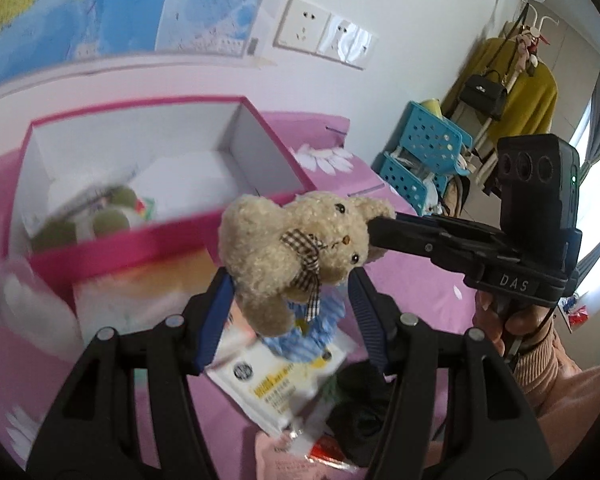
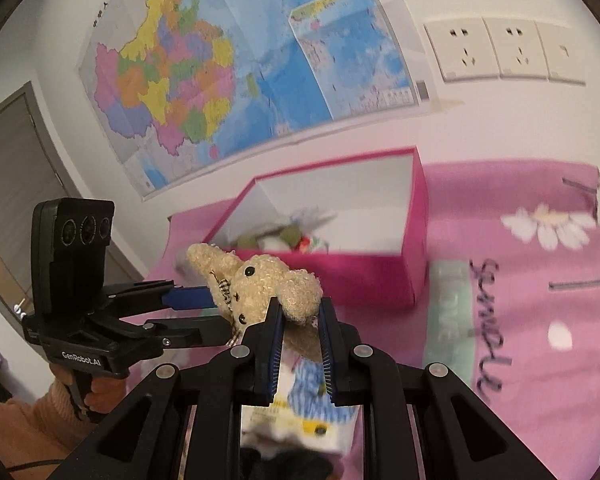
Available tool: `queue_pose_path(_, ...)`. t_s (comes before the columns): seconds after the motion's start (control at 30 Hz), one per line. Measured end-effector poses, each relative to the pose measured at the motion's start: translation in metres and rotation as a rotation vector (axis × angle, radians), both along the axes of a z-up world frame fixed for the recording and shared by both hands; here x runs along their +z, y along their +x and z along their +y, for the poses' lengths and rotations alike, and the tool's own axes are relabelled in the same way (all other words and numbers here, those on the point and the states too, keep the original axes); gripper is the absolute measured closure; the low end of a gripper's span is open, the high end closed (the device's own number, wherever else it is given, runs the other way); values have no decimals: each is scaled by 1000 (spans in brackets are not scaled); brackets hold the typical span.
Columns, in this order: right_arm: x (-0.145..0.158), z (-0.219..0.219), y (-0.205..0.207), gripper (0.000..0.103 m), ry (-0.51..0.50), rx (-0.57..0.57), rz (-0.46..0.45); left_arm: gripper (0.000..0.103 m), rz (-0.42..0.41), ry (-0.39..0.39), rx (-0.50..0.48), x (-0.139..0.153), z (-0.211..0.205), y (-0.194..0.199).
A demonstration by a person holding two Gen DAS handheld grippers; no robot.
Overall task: Organize soft objects
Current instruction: 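Lift the teddy bear into the pink box and open the right gripper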
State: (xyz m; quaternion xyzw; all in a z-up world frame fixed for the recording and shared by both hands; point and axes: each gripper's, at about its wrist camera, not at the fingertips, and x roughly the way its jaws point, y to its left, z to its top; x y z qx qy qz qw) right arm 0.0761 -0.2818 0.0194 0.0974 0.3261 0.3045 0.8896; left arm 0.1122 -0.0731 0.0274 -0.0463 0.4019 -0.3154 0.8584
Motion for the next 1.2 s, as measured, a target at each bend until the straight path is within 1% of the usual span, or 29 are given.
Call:
queue_pose_path(0.2, 13, 1, 32, 86, 18, -18, -15, 42, -23, 17, 36, 17, -2, 30)
queue_pose_path(0.33, 17, 3, 56, 86, 28, -34, -10, 42, -20, 35, 67, 19, -2, 52)
queue_pose_path(0.47, 13, 5, 79, 86, 18, -51, 15, 42, 19, 39, 86, 13, -2, 76)
queue_pose_path(0.6, 5, 9, 95, 86, -2, -59, 41, 42, 67, 59, 98, -1, -5, 92)
queue_pose_path(0.7, -2, 12, 103, 86, -40, -75, 53, 42, 97, 69, 107, -12, -8, 101)
queue_pose_path(0.77, -7, 13, 107, 86, -54, -85, 69, 42, 114, 69, 111, -17, -8, 104)
queue_pose_path(0.9, -14, 15, 113, 82, -89, -107, 90, 42, 147, 68, 125, -23, -7, 110)
queue_pose_path(1.0, -14, 15, 112, 78, -102, -129, 89, 42, 153, 70, 144, -25, -3, 112)
queue_pose_path(1.1, -10, 12, 108, 74, -103, -147, 77, 42, 124, 81, 149, -21, 0, 104)
queue_pose_path(1.2, -5, 8, 97, 72, -103, -143, 47, 42, 70, 91, 132, -14, 0, 90)
